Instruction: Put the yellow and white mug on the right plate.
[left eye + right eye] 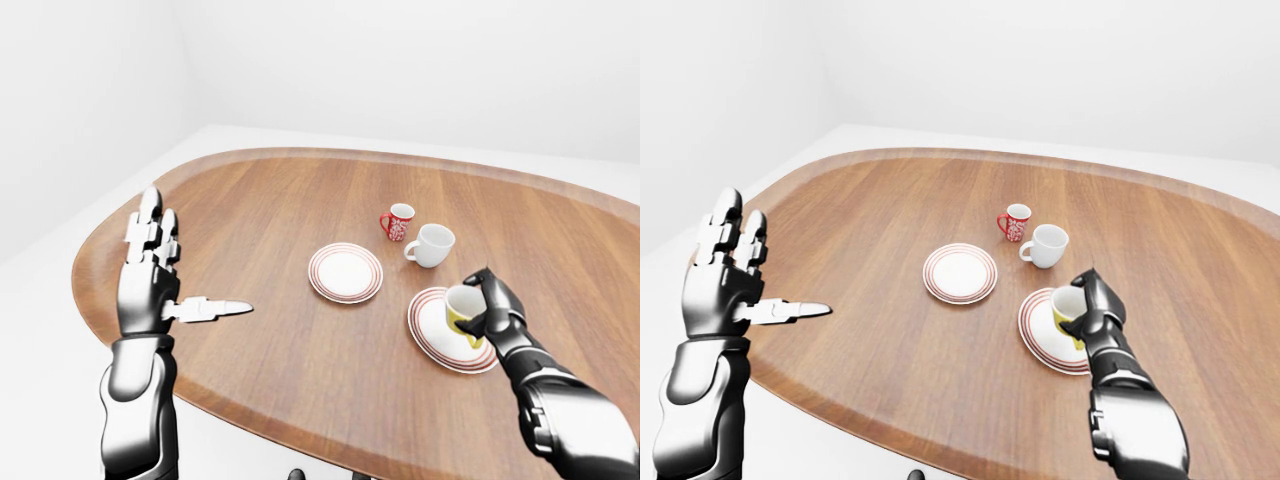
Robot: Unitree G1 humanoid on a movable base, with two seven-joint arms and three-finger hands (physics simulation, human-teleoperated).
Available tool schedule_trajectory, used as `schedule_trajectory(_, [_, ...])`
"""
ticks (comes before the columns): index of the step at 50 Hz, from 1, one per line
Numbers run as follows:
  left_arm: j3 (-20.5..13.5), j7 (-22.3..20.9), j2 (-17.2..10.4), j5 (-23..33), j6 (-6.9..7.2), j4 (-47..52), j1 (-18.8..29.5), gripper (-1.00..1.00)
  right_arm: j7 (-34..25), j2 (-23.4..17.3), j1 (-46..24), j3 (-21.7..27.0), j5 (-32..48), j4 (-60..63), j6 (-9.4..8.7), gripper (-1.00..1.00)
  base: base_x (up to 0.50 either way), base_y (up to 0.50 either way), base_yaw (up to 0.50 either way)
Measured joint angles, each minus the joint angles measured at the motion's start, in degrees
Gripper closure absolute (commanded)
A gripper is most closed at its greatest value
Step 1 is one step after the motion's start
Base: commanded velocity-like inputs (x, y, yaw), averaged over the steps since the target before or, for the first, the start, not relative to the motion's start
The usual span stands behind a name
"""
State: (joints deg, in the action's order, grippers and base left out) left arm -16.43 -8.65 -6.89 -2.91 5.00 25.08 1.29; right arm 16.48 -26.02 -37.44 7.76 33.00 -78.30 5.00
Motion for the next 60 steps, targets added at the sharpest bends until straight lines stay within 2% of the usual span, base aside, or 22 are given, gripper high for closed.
schedule_trajectory(23, [0.3,0.0,0.1,0.2,0.00,-0.1,-0.1,-1.00,0.4,0.5,0.3,0.2,0.2,-0.1,0.00,1.00,0.00,0.00,0.00])
schedule_trajectory(24, [0.3,0.0,0.1,0.2,0.00,-0.1,-0.1,-1.00,0.4,0.5,0.4,0.2,0.2,-0.1,0.00,-0.39,0.00,0.00,0.00])
schedule_trajectory(25, [0.3,0.0,0.1,0.2,0.00,-0.1,-0.1,-1.00,0.4,0.5,0.4,0.2,0.2,-0.1,0.00,-1.00,0.00,0.00,0.00])
schedule_trajectory(60, [0.5,0.0,0.3,0.4,0.00,-0.1,-0.2,-1.00,0.1,0.4,0.2,0.7,-0.8,0.2,0.00,-1.00,0.00,0.00,0.00])
